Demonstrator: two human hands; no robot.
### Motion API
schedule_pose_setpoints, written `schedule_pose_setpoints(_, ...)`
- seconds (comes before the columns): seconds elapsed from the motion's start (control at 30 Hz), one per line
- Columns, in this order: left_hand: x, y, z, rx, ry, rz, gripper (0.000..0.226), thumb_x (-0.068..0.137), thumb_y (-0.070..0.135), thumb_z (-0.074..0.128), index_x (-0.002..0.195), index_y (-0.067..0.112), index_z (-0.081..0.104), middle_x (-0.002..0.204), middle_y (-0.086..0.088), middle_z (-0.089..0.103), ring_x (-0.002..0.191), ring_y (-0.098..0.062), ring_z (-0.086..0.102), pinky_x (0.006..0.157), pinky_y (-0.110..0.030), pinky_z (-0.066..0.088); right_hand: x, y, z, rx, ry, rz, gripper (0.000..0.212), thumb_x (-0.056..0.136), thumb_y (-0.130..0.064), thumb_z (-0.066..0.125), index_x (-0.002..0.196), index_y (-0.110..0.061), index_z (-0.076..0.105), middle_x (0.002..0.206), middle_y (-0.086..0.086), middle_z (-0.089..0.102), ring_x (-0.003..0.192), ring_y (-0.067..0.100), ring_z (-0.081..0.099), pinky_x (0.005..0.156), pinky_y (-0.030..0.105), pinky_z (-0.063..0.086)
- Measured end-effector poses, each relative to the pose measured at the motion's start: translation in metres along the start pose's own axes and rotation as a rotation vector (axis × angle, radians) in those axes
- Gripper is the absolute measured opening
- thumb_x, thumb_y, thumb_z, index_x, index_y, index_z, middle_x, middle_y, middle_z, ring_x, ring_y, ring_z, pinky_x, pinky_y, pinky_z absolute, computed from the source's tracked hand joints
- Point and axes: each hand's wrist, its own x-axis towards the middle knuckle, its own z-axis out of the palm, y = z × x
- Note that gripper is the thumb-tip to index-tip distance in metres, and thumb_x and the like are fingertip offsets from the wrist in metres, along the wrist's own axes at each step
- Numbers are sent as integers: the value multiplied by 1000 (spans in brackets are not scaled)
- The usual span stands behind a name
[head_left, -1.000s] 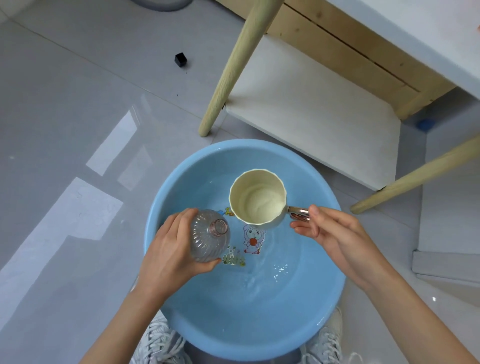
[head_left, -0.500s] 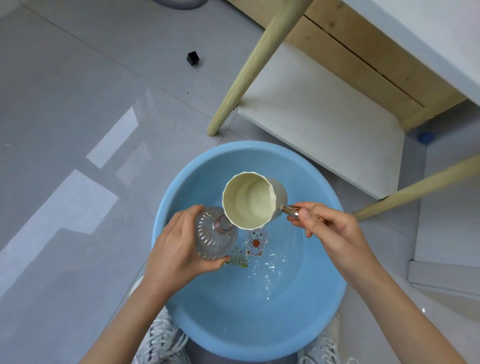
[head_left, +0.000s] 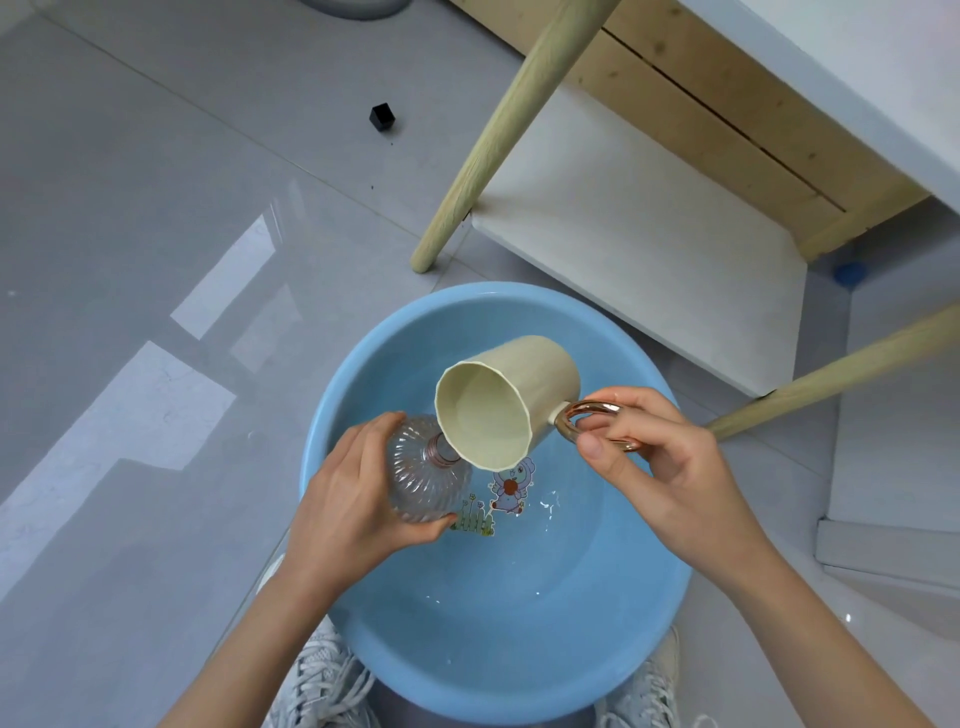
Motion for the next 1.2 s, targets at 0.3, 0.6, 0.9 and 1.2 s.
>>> schedule_pose_setpoints(0.3, 0, 0, 0, 10, -13, -8, 96, 46, 54, 85, 123, 10, 47, 113, -3, 62, 102, -14, 47, 81, -21, 35, -3, -12, 3, -197, 6, -146, 46, 84, -58, 59, 78, -13, 71, 108, -5, 59, 100, 13, 63, 81, 22, 49)
schedule_pose_setpoints(0.6, 0, 1, 0, 11, -5, -14, 99, 41, 47, 90, 122, 10, 46, 113, -3, 62, 102, -15, 47, 81, -22, 36, -6, -13, 4, -329, 32, -212, 41, 85, -47, 61, 71, -9, 68, 108, -1, 56, 96, 15, 62, 82, 33, 51)
schedule_pose_setpoints(0.9, 0, 1, -1, 4, 3, -17, 98, 42, 49, 87, 123, 10, 47, 114, -3, 62, 103, -14, 47, 81, -22, 35, -9, -12, 4, -390, 44, -296, 37, 87, -41, 62, 64, -12, 61, 108, 4, 55, 98, 13, 60, 83, 30, 49)
schedule_pose_setpoints(1.2, 0, 1, -1, 2, -1, -12, 99, 41, 47, 90, 122, 11, 46, 114, -3, 62, 103, -14, 47, 81, -21, 35, -11, -13, 5, -440, 41, -329, 35, 86, -36, 64, 63, -9, 60, 109, 7, 53, 99, 15, 60, 87, 33, 49)
